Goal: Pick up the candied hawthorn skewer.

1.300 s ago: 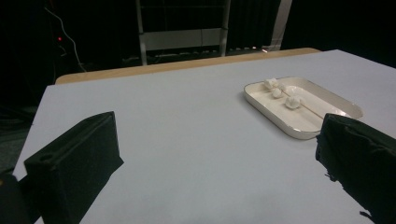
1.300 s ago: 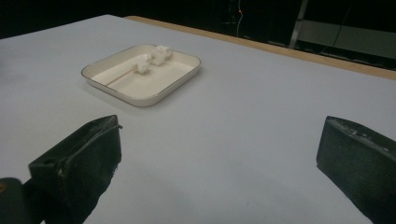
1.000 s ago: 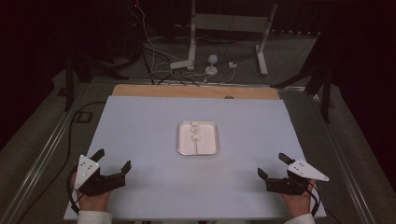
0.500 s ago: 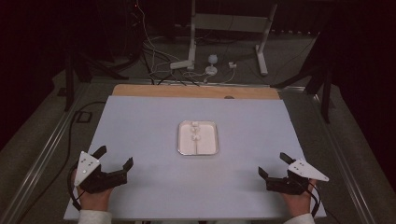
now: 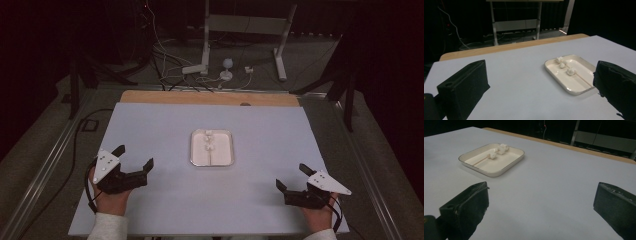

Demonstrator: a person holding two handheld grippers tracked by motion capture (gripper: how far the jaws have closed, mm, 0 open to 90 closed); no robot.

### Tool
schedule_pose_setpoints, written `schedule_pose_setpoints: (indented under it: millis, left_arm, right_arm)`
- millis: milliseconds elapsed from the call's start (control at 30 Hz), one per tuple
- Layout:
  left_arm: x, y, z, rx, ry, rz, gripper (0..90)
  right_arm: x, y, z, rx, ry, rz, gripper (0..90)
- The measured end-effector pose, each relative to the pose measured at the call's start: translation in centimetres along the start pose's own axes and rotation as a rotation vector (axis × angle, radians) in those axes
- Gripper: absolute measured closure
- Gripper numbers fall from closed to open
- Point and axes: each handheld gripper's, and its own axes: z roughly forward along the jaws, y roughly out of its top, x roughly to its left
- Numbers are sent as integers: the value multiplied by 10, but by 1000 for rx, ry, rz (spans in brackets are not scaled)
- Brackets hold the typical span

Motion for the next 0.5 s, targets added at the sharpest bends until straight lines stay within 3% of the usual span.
schedule_pose_setpoints:
  millis: [500]
  left_arm:
    - [-13, 13, 32, 29, -34, -6, 6]
  right_arm:
    - [0, 0, 2, 5, 4, 2, 0]
